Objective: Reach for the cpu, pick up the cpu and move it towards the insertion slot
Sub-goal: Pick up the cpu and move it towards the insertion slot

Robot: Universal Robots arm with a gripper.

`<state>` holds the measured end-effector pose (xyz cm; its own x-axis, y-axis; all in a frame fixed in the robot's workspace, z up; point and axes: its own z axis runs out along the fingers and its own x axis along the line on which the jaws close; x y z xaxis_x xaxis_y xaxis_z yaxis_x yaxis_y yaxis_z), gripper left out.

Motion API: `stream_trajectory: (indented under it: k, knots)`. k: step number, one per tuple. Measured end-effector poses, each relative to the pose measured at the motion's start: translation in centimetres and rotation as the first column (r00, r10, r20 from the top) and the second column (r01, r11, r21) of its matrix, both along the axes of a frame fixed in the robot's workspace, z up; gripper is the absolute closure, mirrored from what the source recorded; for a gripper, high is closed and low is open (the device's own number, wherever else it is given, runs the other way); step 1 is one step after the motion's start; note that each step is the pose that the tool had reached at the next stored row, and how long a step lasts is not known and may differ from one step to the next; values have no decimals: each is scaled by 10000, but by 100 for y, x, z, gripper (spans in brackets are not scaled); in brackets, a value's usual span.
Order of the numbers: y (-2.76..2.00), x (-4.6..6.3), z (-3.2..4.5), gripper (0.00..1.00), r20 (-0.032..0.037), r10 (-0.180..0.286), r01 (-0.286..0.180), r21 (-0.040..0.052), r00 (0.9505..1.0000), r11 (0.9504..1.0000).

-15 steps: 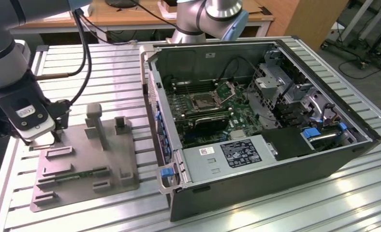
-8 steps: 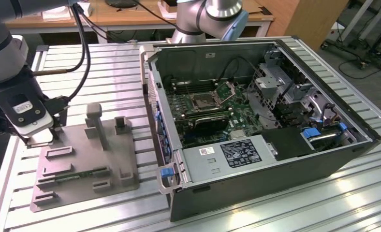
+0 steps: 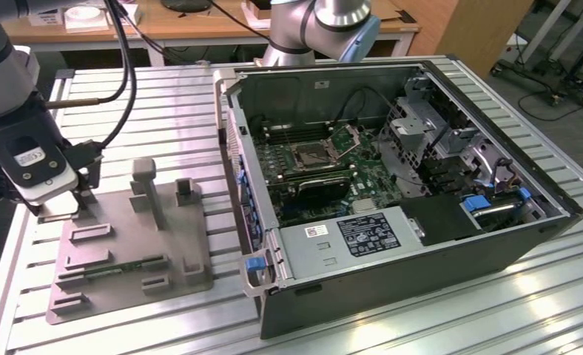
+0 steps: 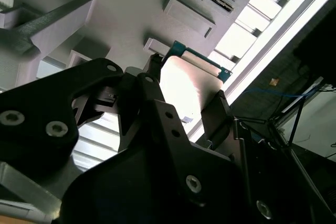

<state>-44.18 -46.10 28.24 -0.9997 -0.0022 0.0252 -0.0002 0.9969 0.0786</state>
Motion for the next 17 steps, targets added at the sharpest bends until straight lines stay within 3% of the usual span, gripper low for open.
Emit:
stream_trajectory:
  k: [17]
  knots:
    - [0, 0, 74, 45, 1, -3, 3, -5, 10000, 10000]
